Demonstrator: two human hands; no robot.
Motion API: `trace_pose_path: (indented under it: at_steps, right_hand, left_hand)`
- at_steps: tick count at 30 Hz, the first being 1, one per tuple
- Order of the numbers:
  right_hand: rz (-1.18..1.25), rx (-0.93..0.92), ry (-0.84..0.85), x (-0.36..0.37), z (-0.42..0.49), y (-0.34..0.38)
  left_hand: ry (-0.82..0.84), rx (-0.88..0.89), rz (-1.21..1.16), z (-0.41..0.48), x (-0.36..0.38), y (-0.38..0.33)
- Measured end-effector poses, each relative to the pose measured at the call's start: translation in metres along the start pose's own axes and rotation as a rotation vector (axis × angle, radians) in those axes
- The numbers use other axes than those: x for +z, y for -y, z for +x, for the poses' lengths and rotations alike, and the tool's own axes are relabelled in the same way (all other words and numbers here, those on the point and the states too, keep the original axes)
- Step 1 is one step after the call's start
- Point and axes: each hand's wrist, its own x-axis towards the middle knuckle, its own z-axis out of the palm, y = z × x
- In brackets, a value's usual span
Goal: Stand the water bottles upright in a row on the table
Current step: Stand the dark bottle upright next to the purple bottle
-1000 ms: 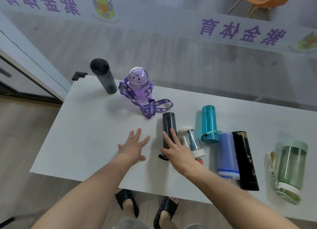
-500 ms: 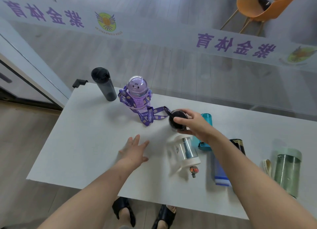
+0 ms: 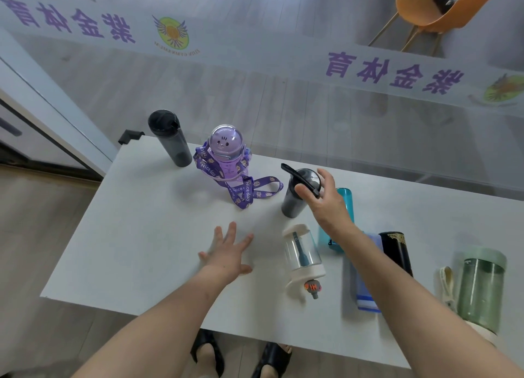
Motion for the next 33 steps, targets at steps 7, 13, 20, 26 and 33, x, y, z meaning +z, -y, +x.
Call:
trace_pose_path:
  at_steps: [7,13,20,26,33]
  right_hand:
    - [-0.091,-0.138,-0.081,0.009,0.0,-0.001]
    - [-0.084,-0.161,-0.145,0.009,0.033,0.007]
    - [-0.052,-0.176,-0.138,0.015,0.071,0.024]
    - [-0.08,-0.191,-0.123,0.013,0.073,0.025]
    - [-0.088,-0.178,-0.103,0.013,0.073,0.024]
  left_hand:
    - [0.006,0.005,-0.025,0.0,0.0,0.0]
    - [0.012,-0.003,0.022,0.0,-0.001,0.0]
    - [-0.004,-0.012,0.043,0.004,0.004,0.001]
    - [0.008,-0.016,0.044,0.003,0.003,0.0]
    - [0.018,-0.014,0.023,0.001,0.001,-0.001]
